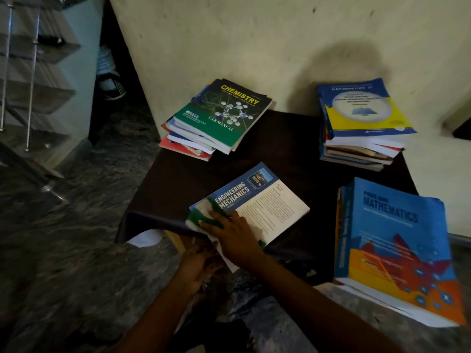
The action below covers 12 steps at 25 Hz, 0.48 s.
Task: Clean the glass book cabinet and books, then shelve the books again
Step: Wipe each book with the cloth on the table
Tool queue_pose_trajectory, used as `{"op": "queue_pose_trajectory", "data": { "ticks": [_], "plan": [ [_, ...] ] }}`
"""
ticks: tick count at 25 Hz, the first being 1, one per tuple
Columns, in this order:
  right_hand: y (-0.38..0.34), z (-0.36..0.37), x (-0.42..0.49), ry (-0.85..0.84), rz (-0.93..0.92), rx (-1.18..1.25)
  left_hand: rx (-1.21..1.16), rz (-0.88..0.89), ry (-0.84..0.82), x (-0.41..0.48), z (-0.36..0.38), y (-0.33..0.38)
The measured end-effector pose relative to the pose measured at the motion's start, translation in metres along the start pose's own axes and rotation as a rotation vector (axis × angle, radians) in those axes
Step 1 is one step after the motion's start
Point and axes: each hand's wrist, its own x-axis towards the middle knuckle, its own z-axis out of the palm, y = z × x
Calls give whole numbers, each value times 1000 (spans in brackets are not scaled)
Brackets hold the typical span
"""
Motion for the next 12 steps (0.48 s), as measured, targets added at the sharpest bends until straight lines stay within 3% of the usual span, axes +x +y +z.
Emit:
{"op": "queue_pose_trajectory", "data": {
  "ticks": [1, 5, 6, 8, 12],
  "plan": [
    [16, -8, -3, 54, 44, -18, 18, 4, -11, 0, -1, 0],
    [94, -46, -34, 182, 742, -99, 58, -66, -5, -1, -5, 3],
    [97, -47, -43, 169, 762, -132, 72, -75, 5, -2, -3, 4],
    [78, -30, -54, 195, 603, -187, 96, -53, 32, -3, 0, 4],
    [2, 4, -70, 185, 417, -67, 33, -30, 70, -7, 4, 1]
  ]
}}
